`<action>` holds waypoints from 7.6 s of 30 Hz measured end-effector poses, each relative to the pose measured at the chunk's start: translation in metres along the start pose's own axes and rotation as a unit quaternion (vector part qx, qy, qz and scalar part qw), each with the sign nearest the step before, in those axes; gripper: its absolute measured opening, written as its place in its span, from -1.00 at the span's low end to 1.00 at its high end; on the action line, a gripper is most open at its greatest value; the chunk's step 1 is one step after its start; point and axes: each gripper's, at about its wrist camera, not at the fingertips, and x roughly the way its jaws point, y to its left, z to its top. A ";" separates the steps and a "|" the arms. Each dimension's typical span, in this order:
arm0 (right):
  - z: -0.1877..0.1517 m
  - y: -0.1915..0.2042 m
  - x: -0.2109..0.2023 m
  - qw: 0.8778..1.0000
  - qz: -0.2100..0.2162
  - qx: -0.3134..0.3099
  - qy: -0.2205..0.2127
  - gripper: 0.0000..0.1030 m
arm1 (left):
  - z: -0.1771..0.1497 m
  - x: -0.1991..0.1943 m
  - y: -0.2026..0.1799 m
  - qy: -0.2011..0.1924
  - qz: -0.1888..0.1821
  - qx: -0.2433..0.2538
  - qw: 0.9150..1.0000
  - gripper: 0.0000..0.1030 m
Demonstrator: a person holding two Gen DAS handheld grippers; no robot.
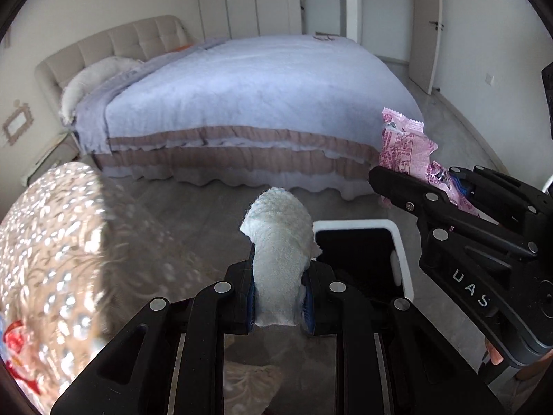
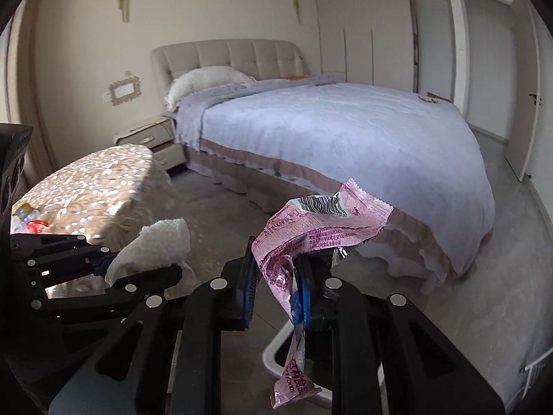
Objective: Collect trash
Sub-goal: 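Carry the white tissue and pink wrapper over the white trash bin, then open both tools to drop the tissue and wrapper into the bin, then move both open tools back over the table, then grasp the clear plastic bag with the left tool while the right tool grasps the red wrapper, then carry the plastic bag and red wrapper toward the white trash bin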
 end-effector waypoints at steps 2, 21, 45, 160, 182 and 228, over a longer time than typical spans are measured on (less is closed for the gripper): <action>-0.003 -0.010 0.007 1.000 -0.005 0.010 0.010 -0.58 | 0.003 0.015 -0.009 0.010 -0.007 0.010 1.000 -0.61; -0.045 -0.072 0.092 0.988 -0.041 0.077 0.124 -0.58 | 0.000 0.151 -0.058 0.123 -0.097 0.042 0.987 -0.61; -0.066 -0.101 0.114 0.975 -0.051 0.112 0.184 0.92 | -0.006 0.182 -0.067 0.143 -0.087 0.042 0.985 0.90; 0.023 0.351 -0.003 0.925 0.280 -0.240 0.093 -0.51 | -0.204 -0.209 0.268 -0.024 0.267 -0.360 0.893 -0.04; 0.050 0.251 -0.064 0.956 0.227 -0.184 -0.003 -0.51 | -0.115 -0.195 0.185 -0.076 0.218 -0.258 0.938 -0.03; -0.002 -0.023 0.004 0.998 0.017 0.018 0.049 -0.51 | -0.008 0.036 -0.040 0.028 0.008 -0.027 0.999 -0.03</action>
